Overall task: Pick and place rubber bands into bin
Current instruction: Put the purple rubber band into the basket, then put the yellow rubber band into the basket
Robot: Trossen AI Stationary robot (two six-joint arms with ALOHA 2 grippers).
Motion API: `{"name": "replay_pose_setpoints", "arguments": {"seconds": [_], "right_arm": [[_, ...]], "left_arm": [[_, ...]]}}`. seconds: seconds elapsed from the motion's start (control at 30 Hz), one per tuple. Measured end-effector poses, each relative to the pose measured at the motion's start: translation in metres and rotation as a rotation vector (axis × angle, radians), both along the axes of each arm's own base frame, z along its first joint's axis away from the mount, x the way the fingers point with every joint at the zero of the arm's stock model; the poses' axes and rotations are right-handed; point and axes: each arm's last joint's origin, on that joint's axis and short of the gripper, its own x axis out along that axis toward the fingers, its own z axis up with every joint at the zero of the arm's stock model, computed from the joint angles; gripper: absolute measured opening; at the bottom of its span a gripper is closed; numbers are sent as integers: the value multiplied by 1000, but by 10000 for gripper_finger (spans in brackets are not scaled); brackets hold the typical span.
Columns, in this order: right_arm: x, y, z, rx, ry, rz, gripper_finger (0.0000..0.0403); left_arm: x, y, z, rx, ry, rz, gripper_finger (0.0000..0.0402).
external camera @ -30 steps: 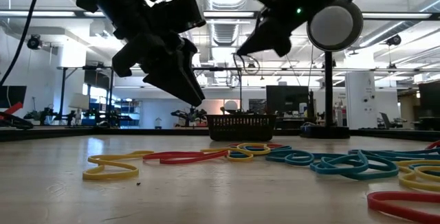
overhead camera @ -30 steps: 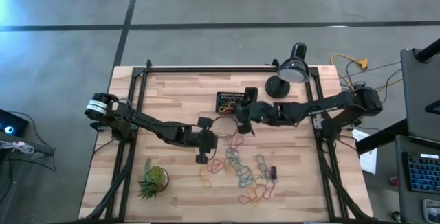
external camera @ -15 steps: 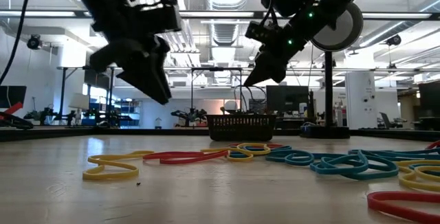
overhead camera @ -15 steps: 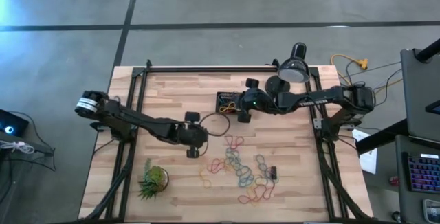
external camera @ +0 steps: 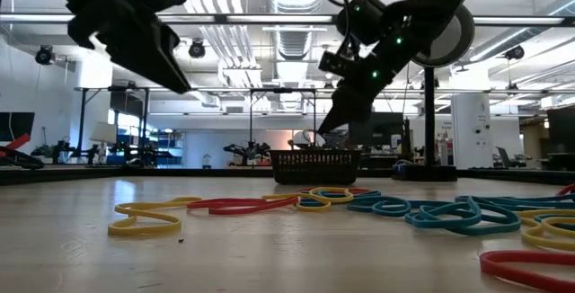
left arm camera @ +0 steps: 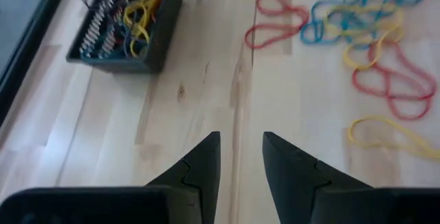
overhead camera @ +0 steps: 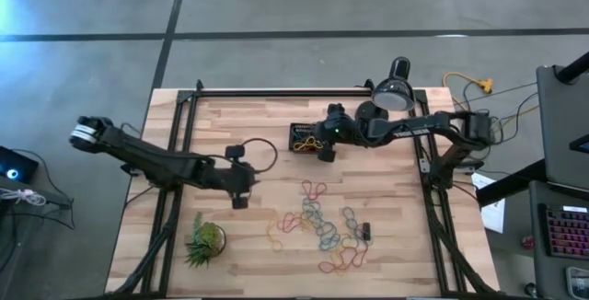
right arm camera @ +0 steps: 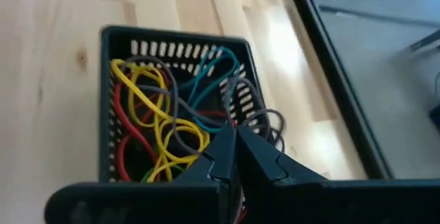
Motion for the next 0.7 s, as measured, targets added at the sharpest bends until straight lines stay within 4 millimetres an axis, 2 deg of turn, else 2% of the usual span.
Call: {"name": "replay_pose_setpoints", "arguments": {"seconds": [0.33, 0.7], "right_arm": [[4, -4, -12, 72, -14, -24, 15], [3, -2, -5, 126, -54, 9, 105]], "left_arm": [[-19, 0, 5, -27, -102, -26, 94], [-17, -1, 1, -22, -87, -28, 94]]}}
